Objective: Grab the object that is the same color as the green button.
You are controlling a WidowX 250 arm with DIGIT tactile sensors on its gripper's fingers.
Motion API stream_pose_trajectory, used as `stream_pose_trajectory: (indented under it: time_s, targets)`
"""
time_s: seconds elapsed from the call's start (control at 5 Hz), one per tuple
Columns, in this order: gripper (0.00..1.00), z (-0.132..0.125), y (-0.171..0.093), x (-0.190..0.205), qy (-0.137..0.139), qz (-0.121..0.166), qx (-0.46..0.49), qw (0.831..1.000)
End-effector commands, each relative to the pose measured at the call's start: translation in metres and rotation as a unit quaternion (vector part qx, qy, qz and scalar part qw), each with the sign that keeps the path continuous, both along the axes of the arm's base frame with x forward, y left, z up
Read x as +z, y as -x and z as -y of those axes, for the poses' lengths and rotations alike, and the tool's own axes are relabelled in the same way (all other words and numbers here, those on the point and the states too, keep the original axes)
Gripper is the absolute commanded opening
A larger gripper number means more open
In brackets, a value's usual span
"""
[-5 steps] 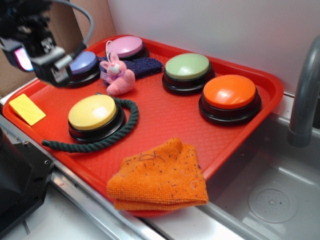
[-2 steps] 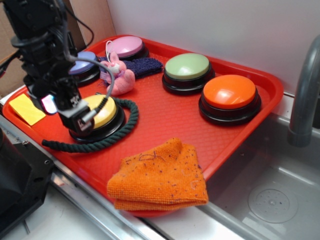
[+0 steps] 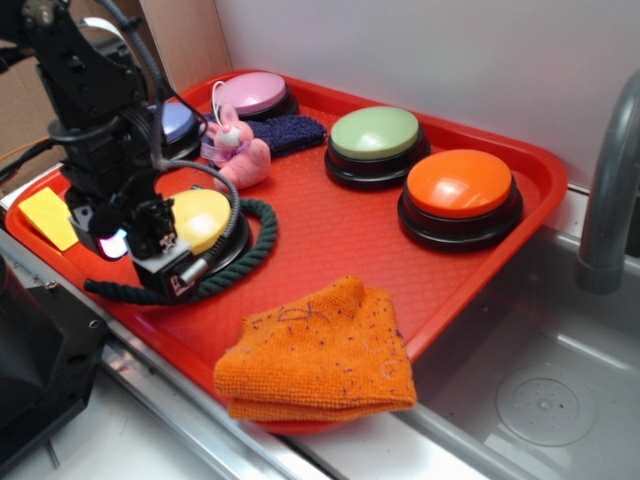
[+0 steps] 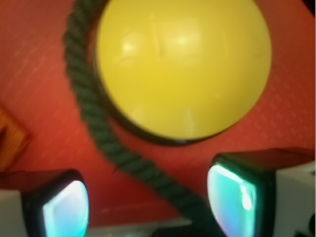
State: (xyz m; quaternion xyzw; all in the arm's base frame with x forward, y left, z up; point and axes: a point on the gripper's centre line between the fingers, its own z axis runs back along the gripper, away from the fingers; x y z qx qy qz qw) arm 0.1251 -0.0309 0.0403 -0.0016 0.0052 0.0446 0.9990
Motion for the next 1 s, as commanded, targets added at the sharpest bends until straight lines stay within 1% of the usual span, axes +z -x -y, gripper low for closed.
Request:
stream_pose_trajectory:
  time_s: [0.0,0.2,0.4,0.6,0.8]
  targets:
    - [1.00,0.002,-0.007,-0.019,0.038,0.013,-0.026,0.999]
    - [1.00,0.008,-0.007,-0.027,0.054,0.014,-0.035,0.998]
    - [0.00,0.009,-0.007,-0.031,0.041,0.008,-0.032,0.999]
    - [0.00,0.010,-0.008,-0.029,0.042,0.010,-0.035,0.998]
    - [0.00,0.010,-0.010,-0.025,0.035,0.010,-0.035,0.999]
